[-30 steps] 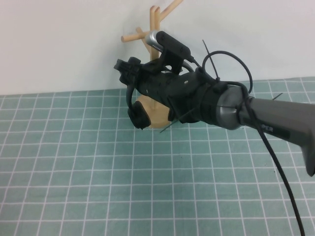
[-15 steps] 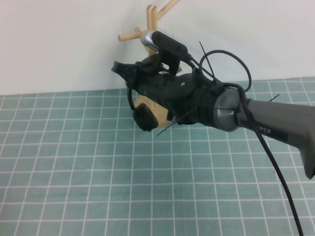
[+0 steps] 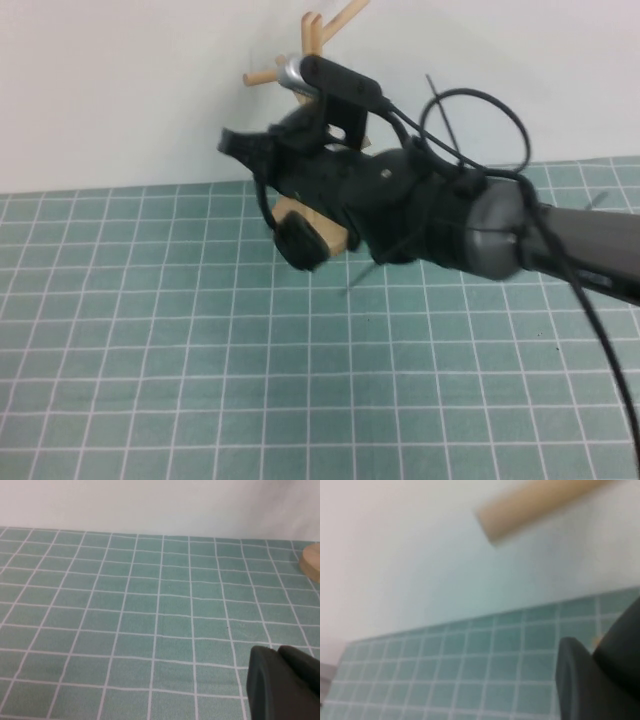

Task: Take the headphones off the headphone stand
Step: Place the headphones on the table

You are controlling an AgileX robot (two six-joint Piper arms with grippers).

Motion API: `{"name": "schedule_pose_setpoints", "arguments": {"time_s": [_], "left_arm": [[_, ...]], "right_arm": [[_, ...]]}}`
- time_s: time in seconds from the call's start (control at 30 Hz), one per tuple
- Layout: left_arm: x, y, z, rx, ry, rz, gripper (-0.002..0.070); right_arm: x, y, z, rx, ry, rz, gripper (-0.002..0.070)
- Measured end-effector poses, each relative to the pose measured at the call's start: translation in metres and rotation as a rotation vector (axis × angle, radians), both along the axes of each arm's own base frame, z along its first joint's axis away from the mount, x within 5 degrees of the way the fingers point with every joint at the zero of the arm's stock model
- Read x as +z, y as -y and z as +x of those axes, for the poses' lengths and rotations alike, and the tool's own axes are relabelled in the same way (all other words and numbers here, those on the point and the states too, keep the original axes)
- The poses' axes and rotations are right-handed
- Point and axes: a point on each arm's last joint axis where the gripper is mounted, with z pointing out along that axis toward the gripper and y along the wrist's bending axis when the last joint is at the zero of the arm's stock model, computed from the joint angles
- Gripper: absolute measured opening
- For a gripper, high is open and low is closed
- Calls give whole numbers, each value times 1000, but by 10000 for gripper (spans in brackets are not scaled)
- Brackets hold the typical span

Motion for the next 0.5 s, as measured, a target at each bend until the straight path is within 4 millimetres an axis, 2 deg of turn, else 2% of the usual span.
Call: {"name": "schedule_pose_setpoints", "arguments": {"time_s": [0.1, 0.13, 0.17, 0.27, 0.3, 0.4, 0.5], "left_arm": [[0, 0, 0, 0, 0, 0, -4], [0, 0, 0, 0, 0, 0, -4], [0, 0, 0, 0, 0, 0, -4], [0, 0, 0, 0, 0, 0, -4], [0, 0, 0, 0, 0, 0, -4], [0, 0, 0, 0, 0, 0, -4], [0, 0, 0, 0, 0, 0, -4]], "right_arm": [[17, 6, -25, 44, 37, -15, -2], [-41, -5, -7, 25, -110, -50, 57], [33, 10, -42, 97, 81, -28, -2], [56, 18, -68, 188, 104, 0, -2], [6, 4, -49, 149, -21, -42, 56], [28, 12, -72, 244, -4, -19, 56], [19, 16, -84, 328, -98, -7, 56]]}}
